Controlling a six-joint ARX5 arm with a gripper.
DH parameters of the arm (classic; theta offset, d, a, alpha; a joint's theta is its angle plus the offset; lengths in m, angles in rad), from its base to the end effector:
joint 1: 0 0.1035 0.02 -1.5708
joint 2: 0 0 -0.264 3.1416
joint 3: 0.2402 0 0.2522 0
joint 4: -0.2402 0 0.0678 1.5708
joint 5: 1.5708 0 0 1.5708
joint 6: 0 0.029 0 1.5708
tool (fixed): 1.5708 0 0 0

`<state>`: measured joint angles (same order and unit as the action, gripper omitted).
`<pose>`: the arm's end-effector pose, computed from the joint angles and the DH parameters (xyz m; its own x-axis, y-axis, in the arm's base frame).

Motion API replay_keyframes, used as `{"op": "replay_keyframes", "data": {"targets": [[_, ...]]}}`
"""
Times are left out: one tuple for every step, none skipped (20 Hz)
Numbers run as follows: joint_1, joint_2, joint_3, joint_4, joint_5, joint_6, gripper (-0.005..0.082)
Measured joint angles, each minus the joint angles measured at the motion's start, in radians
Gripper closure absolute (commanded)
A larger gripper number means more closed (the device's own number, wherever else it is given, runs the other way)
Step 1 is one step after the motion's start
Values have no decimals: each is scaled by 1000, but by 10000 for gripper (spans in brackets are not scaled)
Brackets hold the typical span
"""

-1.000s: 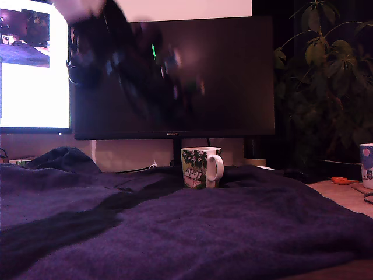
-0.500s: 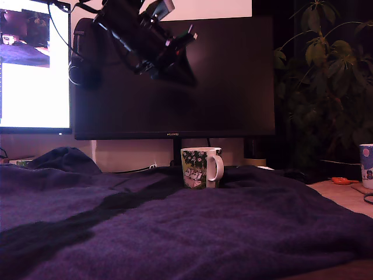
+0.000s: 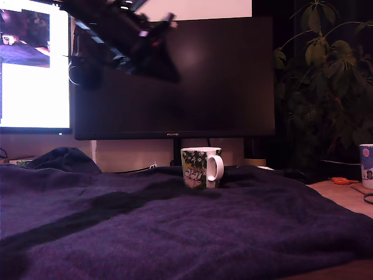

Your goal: Pick up the coffee capsules on the table and drop them inside the coffee cup

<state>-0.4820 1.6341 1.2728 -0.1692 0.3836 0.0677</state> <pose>0.3217 -0.1805 0.2886 0.5352 -0.7024 -0.4692 0.7446 0.6546 -0.1306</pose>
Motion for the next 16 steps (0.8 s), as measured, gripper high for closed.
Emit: {"op": "replay_keyframes", "data": {"targets": [[6, -21, -40, 7, 0, 0, 793], [13, -39, -76, 13, 0, 0, 793], [21, -55, -105, 12, 0, 0, 793], [31, -74, -133, 13, 0, 0, 793], [42, -94, -159, 13, 0, 0, 793], [54, -116, -183, 13, 0, 0, 793], [65, -135, -204, 15, 0, 0, 793], [78, -158, -225, 15, 0, 0, 793], [90, -178, -249, 13, 0, 0, 793], [101, -193, -270, 13, 0, 0, 793], [111, -206, -294, 13, 0, 0, 793], [117, -215, -318, 12, -3, 0, 793], [118, -224, -338, 8, -10, 0, 793], [118, -230, -354, 7, -13, 0, 793], [118, -236, -364, 5, -16, 0, 793], [118, -245, -369, 4, -17, -1, 793]]}}
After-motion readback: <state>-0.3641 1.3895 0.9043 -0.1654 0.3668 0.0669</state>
